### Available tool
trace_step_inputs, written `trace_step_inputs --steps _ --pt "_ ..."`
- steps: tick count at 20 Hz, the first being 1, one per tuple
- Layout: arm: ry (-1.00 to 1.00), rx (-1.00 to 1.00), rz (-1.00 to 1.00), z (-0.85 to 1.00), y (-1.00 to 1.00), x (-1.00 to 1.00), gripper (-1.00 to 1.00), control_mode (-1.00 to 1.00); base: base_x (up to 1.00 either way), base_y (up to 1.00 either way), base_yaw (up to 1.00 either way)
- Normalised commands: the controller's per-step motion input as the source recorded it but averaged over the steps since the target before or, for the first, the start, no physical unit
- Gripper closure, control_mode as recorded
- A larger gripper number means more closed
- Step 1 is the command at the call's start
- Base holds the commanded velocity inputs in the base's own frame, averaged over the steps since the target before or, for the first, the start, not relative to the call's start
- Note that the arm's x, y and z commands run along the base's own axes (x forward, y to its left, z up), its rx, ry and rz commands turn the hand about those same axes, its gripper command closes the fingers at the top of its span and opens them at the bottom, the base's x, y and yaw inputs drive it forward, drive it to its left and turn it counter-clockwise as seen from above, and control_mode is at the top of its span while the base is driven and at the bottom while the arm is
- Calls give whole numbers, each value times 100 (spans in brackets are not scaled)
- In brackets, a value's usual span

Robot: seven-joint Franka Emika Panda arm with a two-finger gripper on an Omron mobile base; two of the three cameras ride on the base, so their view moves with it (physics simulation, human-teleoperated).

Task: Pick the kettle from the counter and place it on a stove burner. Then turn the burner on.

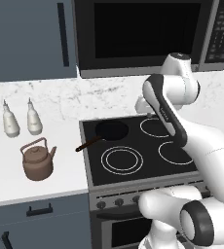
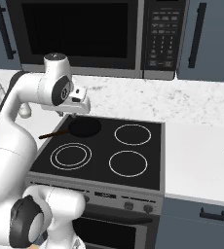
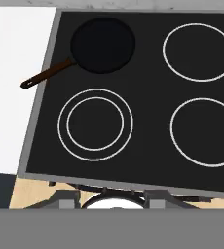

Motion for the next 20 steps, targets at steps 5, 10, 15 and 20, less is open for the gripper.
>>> trace_step_inputs --steps 5,10,15,20 --pt "-6 -2 0 0 34 -11 -100 -100 0 0 0" --pt "-30 -13 10 -2 100 -29 -100 -100 0 0 0" --pt "-27 -7 16 -6 100 -15 -100 -100 0 0 0" --pt "-21 -1 5 0 100 0 -100 -100 0 0 0"
